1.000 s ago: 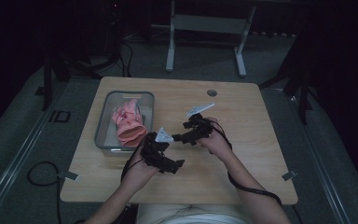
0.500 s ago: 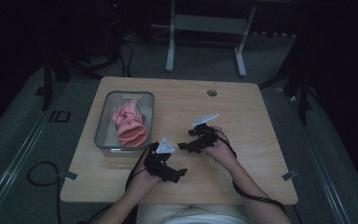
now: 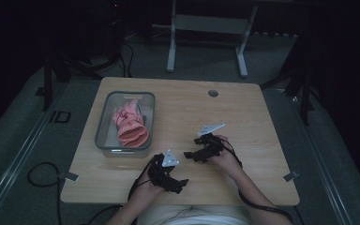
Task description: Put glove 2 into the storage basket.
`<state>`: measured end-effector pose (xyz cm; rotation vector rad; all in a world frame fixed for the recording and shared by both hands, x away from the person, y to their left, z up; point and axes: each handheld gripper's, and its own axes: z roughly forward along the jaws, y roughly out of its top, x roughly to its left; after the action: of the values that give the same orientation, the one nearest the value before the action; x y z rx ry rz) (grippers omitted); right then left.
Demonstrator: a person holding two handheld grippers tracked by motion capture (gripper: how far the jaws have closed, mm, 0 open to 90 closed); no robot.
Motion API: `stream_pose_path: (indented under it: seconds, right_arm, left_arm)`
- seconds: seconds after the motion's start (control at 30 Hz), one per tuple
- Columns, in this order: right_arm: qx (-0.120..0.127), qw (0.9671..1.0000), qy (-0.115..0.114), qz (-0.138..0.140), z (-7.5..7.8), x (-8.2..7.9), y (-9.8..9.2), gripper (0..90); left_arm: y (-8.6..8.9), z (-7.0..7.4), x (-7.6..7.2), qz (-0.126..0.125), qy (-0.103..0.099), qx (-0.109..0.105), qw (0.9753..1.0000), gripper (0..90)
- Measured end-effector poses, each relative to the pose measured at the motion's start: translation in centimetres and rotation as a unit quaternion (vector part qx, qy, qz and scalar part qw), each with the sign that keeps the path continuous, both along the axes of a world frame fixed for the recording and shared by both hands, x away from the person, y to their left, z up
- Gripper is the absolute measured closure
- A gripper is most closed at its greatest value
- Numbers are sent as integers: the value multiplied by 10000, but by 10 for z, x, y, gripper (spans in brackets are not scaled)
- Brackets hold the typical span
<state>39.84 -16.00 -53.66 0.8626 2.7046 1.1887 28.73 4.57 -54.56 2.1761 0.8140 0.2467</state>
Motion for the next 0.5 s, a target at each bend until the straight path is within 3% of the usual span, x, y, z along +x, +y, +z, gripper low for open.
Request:
stream_pose_path:
  seconds: [0.13, 0.3, 0.5]
  right_arm:
    - [-3, 10000, -45, -33, -4, -4, -6, 158]
    - [45, 9998, -80, -148, -9, -10, -11, 158]
    - [96, 9997, -129, -184, -14, -16, -22, 157]
  left_arm:
    - [0, -4, -1, 20, -75, -10, 10000, 4]
    - [-4, -7, -4, -30, -282, 236, 9993, 4]
    - [-1, -8, -5, -25, -300, 149, 9994, 4]
